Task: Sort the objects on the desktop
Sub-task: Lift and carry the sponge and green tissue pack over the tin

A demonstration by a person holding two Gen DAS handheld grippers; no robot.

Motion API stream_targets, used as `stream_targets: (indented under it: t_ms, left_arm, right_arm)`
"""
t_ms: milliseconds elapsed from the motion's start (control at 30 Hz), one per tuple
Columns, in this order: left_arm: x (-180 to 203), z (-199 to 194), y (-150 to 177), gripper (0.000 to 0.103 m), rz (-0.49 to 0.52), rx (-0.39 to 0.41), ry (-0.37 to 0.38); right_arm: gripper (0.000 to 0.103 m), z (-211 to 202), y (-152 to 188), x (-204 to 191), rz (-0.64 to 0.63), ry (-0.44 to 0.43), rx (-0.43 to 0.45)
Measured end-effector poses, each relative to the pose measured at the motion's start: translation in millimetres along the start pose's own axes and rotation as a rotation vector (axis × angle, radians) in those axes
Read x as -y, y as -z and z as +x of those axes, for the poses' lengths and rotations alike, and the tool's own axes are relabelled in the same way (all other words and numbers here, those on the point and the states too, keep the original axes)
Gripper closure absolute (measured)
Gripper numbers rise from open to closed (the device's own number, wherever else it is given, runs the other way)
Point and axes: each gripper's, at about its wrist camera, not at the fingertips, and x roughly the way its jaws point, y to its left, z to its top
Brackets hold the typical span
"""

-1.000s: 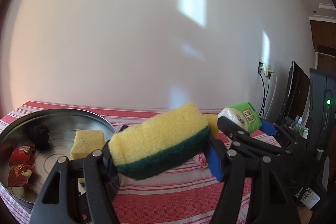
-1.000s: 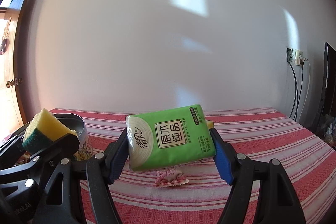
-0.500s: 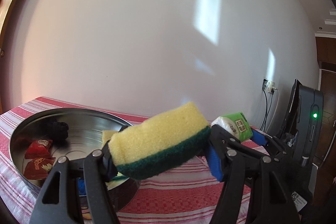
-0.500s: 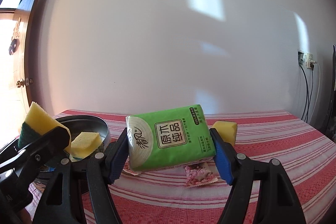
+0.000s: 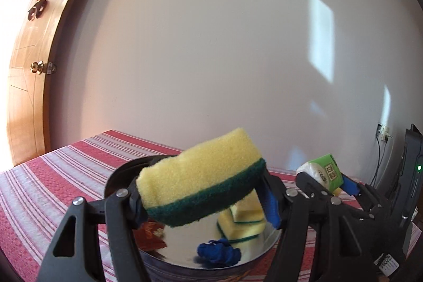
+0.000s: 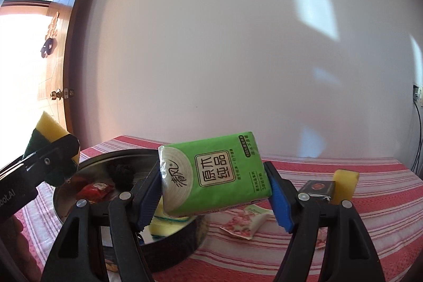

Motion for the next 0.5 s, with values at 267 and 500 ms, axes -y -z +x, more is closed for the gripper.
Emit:
stream_targets:
  t_ms: [267,500]
  left_arm:
    - [-37,29,-11,0.036,-0.022,-0.056,-0.139]
    - [-41,64,-13,0.036,0.024,-0.144,-0.23]
  right_arm:
    - [0.029,41,-13,-46,0.001,-0.068,-0.037]
    - [0.029,71,-16,-63,0.029,-0.064,-0.119]
